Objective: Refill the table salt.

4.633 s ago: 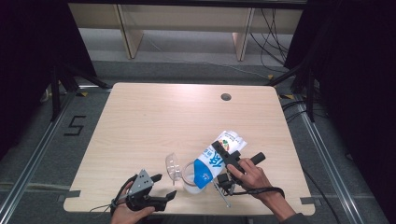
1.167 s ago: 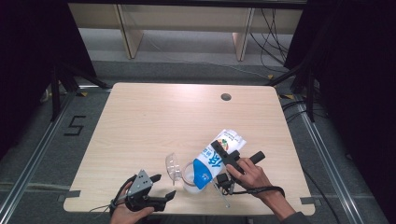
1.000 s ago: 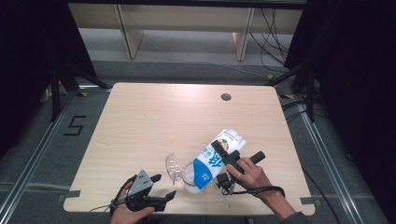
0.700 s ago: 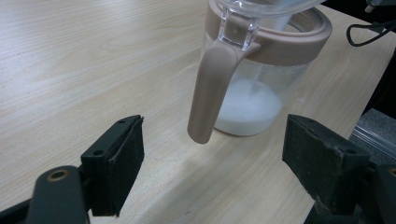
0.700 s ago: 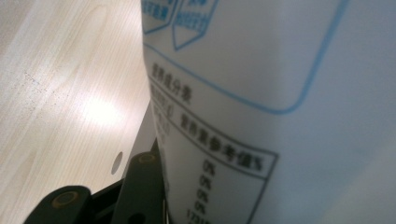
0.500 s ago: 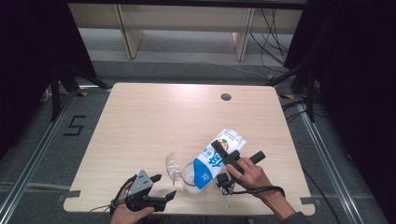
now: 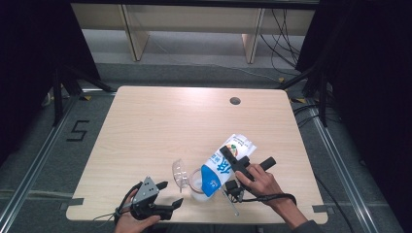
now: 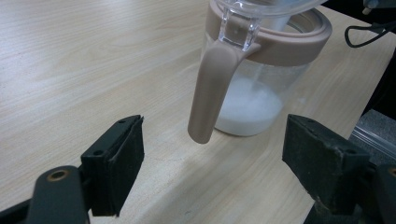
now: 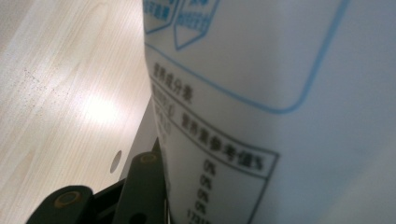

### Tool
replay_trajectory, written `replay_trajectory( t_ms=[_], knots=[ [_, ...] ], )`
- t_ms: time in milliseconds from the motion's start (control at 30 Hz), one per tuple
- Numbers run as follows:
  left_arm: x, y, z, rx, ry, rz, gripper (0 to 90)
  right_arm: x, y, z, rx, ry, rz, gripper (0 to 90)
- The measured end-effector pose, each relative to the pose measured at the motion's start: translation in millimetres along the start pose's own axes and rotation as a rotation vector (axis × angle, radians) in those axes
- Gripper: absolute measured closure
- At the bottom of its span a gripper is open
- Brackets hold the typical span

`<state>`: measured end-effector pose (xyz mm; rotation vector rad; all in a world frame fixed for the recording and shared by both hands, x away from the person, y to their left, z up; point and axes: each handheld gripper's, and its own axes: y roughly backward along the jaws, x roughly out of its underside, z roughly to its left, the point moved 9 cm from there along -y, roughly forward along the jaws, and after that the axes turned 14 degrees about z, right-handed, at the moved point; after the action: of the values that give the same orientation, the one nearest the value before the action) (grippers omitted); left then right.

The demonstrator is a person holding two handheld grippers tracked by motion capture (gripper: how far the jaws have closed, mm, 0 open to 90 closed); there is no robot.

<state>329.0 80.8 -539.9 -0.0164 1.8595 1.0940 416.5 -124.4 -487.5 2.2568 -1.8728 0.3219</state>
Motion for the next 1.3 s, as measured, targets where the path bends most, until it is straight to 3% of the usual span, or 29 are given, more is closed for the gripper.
replay_trajectory(
  t_ms=[333, 467, 567, 1300],
  knots=[
    [0.0, 0.1, 0.3, -0.001, 0.001, 0.000, 20.4, -0.2, 0.6, -1.8, 0.000, 0.007, 0.008, 63.1],
    [-0.1, 0.0, 0.3, 0.000, 0.002, -0.001, 20.4, -1.1, 0.1, -1.3, 0.001, -0.016, 0.002, 63.5],
    [0.0, 0.1, 0.1, 0.000, 0.003, -0.001, 20.4, 0.0, 0.3, -1.2, -0.005, 0.014, 0.010, 63.5],
    [0.0, 0.2, 0.3, 0.001, 0.006, -0.002, 20.4, -0.9, 0.0, -1.1, 0.009, 0.010, 0.000, 64.3]
  ],
)
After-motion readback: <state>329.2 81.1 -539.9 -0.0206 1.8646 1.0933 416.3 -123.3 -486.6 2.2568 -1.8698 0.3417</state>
